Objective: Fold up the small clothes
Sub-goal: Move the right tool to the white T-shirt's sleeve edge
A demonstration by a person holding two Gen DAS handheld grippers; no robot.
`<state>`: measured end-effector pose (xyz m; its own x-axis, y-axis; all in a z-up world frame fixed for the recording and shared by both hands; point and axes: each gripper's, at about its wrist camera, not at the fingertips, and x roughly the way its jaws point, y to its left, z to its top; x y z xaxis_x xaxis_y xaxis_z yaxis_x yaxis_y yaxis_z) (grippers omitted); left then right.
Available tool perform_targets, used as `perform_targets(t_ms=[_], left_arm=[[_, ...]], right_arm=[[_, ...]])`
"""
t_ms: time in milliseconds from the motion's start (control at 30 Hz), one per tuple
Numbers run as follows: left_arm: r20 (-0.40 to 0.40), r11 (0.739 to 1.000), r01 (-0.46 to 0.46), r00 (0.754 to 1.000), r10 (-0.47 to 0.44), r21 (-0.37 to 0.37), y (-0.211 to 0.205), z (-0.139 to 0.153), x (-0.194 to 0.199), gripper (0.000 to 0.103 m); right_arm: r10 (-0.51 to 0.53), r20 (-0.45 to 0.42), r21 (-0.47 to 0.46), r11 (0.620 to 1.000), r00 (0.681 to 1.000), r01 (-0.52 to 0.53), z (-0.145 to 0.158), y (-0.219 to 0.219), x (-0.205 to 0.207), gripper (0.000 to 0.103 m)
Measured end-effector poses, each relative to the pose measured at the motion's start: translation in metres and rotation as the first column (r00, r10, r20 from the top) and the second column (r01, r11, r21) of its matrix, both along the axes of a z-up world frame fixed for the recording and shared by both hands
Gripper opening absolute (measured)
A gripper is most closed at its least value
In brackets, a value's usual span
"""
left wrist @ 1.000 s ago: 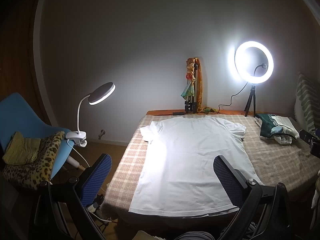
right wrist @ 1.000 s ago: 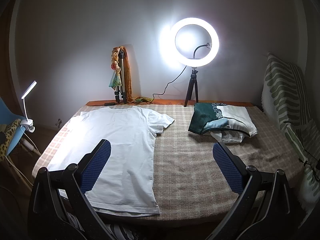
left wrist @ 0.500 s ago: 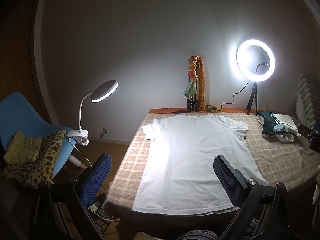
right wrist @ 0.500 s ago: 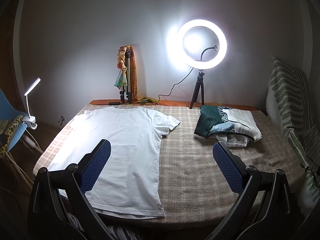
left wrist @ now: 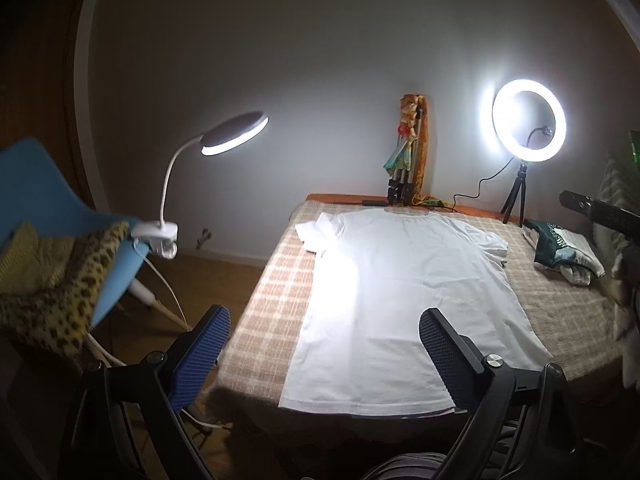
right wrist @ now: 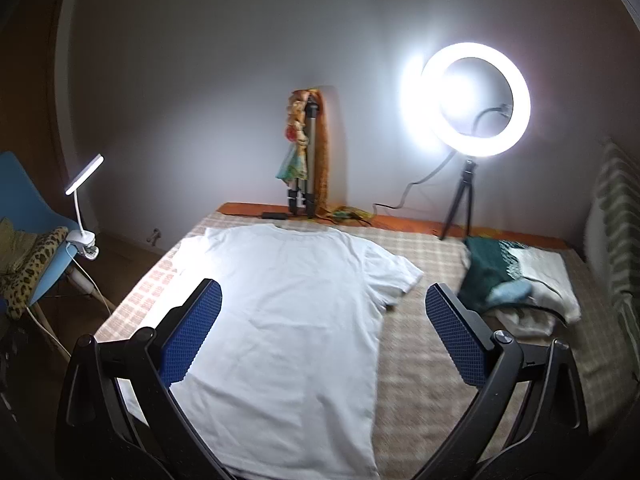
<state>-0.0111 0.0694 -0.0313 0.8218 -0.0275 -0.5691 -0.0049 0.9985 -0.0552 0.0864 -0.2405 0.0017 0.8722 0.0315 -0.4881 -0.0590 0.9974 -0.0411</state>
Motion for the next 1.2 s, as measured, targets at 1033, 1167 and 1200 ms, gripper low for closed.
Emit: perform_targets(t_ms=[1033, 1167, 1200], left_arm=[[-0.305, 0.981, 0.043, 0.947, -0.101, -0.190, 0.044, -0.175, 0.074, 0.036], [-0.293, 0.977, 0.064, 0.948, -0.124, -0.206, 0.042, -0.179, 0.075, 0.035], [-0.296, 0.977, 0.068, 0.947, -0.128, -0.204, 0.042, -0.181, 0.075, 0.034]], right_arm=[[0.388, -0.404, 0.155, 0.922, 0.829, -0.356, -0.155, 0.248, 0.300, 0.085], [0.384, -0.442, 0.148, 0.923, 0.811, -0.356, -0.178, 0.273, 0.319, 0.085], [0.386, -0.451, 0.148, 0.922, 0.805, -0.359, -0.184, 0.279, 0.323, 0.085]])
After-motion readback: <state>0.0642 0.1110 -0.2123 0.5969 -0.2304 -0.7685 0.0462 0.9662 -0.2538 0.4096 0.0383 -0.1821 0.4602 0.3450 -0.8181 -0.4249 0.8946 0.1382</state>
